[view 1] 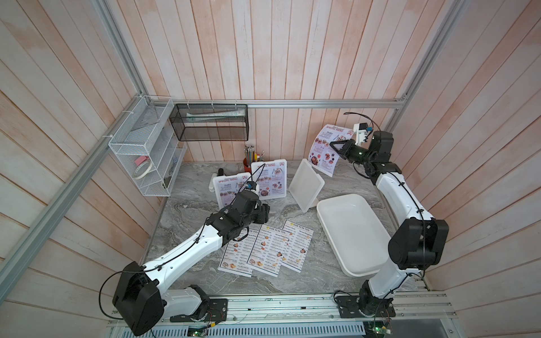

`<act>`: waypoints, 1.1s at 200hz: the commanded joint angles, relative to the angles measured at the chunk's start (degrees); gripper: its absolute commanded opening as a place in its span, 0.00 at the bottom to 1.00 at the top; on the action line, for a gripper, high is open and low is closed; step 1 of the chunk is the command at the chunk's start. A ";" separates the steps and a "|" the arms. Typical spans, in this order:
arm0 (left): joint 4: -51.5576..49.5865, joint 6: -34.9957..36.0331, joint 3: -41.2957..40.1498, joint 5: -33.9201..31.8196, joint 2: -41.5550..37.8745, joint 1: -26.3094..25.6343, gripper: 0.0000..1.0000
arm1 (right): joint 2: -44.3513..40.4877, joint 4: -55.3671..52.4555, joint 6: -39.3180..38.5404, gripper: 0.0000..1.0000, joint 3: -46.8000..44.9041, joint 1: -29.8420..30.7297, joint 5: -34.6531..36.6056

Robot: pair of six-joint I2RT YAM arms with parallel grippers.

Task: Replace the menus in the menu holders
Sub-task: Insert the menu into the menu holder.

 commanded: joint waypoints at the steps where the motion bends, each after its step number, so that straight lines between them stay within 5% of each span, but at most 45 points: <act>1: 0.04 0.00 0.55 -0.83 -0.40 -0.22 0.67 | -1.32 0.40 -0.30 0.00 -0.82 -0.30 -1.23; 144: 0.49 -0.25 0.67 -0.56 0.36 -0.35 0.67 | -3.11 2.47 1.40 0.00 -2.61 -1.04 -2.40; 220: 0.93 -0.12 1.08 -0.33 1.08 -0.52 0.67 | -11.46 -4.09 -2.15 0.00 -4.71 -1.56 1.86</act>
